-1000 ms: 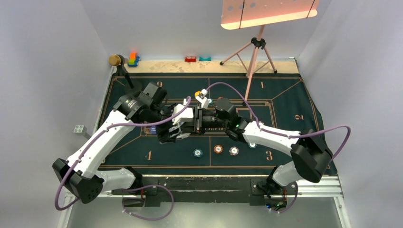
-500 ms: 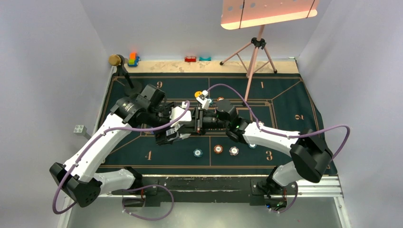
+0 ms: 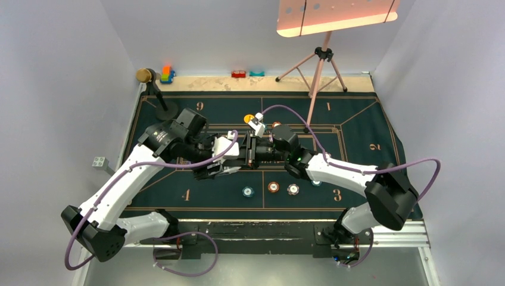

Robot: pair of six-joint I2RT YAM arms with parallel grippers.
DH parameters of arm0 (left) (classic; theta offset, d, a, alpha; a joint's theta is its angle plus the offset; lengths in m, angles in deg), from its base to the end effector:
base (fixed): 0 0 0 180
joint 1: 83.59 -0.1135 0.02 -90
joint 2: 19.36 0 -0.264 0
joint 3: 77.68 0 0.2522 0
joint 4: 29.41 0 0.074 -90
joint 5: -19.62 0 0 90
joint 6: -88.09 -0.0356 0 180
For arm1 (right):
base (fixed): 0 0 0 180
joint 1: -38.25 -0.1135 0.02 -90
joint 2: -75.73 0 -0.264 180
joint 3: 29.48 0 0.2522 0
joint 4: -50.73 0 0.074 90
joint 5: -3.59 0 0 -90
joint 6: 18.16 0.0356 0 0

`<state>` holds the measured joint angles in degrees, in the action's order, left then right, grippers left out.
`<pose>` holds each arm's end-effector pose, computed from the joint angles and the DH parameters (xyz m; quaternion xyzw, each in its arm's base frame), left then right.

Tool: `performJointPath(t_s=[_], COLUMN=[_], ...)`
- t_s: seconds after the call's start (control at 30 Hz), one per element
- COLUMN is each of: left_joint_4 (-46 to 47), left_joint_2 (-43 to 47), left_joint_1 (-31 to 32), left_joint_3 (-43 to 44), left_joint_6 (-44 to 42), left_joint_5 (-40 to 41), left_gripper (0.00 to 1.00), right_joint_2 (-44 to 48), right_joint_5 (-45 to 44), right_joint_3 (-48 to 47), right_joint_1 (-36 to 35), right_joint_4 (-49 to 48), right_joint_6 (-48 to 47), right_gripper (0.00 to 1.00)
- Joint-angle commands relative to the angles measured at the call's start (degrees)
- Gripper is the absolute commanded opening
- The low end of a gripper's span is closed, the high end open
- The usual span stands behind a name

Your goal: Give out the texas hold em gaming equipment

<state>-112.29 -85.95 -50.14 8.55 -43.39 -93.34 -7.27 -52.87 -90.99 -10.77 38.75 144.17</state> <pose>0.1598 -0.1222 0.3452 0.6165 0.7287 -0.1773 0.2398 0.1981 0.2581 0.2660 -0.0349 0.7534 0.6472 0.1109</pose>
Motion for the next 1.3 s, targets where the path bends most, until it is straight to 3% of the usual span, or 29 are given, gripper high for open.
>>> performJointPath(t_s=[0.0,0.1,0.23,0.37,0.83,1.27], left_joint_4=[-0.19,-0.18,-0.77,-2.23,-4.86,-5.24], left_joint_2=[2.05,2.05,1.81,1.00,-1.26,-1.39], left_joint_1=[-0.05,-0.03,-0.05,-0.03,-0.04,-0.05], left_joint_3=[0.00,0.13,0.34,0.68,2.28,3.32], left_joint_6=[-1.88,-1.37,-1.15,-1.12,-1.05,-0.12], left_joint_5=[0.02,-0.75,-1.71,-3.18,-5.80,-6.29], left_gripper=[0.50,0.40,0.28,0.25,0.27,0.26], right_joint_2=[2.52,2.49,3.34,5.30,3.85,8.58], right_joint_5=[1.18,1.26,0.61,-1.09,-1.99,-3.04], right_joint_3=[0.24,-0.24,-1.36,-1.55,-3.99,1.56], right_joint_1=[-0.03,-0.03,0.04,0.60,0.89,2.78], right_joint_4=[-2.01,-0.62,4.31,10.15,11.74,13.63], right_joint_6=[-0.42,-1.18,-3.92,-7.84,-9.34,-9.97], right_gripper=[0.21,0.27,0.45,0.53,0.50,0.35])
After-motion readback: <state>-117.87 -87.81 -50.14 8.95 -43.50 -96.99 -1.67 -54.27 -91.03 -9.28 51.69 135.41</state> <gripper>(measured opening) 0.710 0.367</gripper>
